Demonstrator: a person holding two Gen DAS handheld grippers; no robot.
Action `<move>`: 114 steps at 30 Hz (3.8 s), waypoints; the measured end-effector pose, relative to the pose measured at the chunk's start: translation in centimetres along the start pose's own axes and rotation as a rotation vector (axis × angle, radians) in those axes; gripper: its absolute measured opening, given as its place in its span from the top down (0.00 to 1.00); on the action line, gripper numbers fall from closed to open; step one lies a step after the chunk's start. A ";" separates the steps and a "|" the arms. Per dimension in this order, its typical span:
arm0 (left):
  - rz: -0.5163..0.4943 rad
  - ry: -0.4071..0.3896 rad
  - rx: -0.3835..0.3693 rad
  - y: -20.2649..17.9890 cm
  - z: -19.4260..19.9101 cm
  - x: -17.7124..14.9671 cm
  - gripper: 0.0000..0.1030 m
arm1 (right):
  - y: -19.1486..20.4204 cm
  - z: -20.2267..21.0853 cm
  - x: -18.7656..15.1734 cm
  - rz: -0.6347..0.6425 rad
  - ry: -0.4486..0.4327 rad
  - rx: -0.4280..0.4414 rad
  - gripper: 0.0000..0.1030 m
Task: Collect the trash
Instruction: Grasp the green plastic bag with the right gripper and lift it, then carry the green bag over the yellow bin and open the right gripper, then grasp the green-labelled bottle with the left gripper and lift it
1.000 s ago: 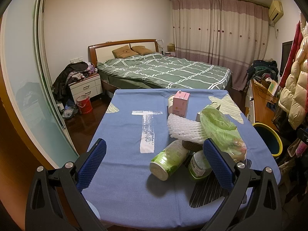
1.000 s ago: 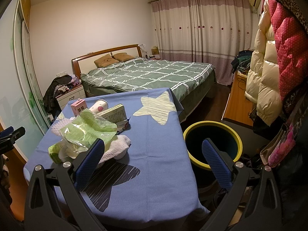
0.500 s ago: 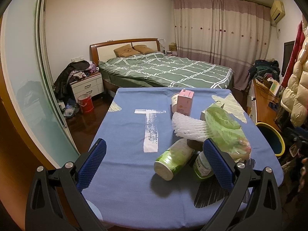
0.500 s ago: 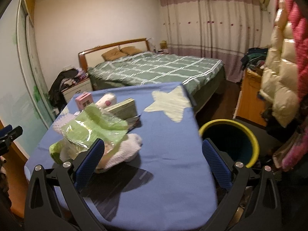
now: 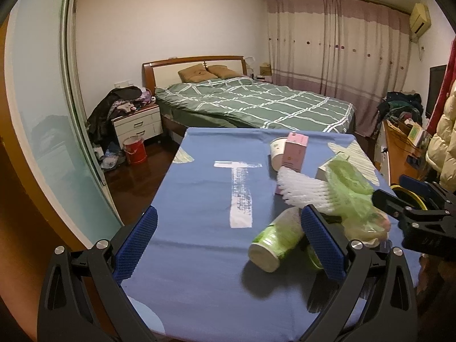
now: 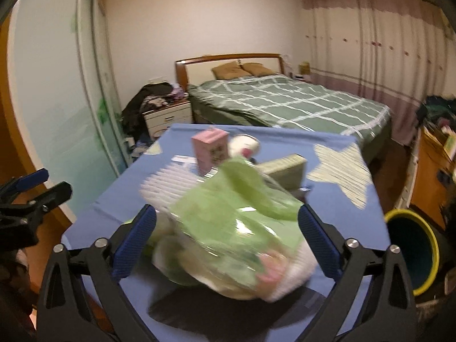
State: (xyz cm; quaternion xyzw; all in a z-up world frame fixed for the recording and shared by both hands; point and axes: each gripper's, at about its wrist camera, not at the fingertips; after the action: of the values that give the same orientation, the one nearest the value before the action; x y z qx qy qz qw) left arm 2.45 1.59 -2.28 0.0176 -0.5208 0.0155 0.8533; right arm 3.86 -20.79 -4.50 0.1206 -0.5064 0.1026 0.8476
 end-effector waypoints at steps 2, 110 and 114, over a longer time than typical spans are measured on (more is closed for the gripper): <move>0.007 0.003 0.004 0.5 -0.3 -0.1 0.04 | 0.9 -0.8 0.2 0.012 0.018 0.012 0.20; -0.161 0.090 -0.366 -3.8 -9.9 -3.9 0.45 | -28.4 -2.5 -4.3 -0.325 0.074 -0.420 0.74; -0.157 0.069 -0.353 -4.3 -10.1 -1.7 0.45 | -28.1 -2.4 -4.3 -0.323 0.068 -0.414 0.74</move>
State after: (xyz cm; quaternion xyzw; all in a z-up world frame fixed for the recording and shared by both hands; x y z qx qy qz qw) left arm 10.78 -2.21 -8.48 -0.0923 -0.4829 -0.1421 0.8591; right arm 12.15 -46.95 -12.20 0.0202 -0.4620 -0.1359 0.8762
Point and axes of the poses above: each gripper's, at about its wrist camera, not at the fingertips, and z roughly against the way its jaws point, y to its left, x to its top, and after that the axes turned 6 degrees about -y, right-handed
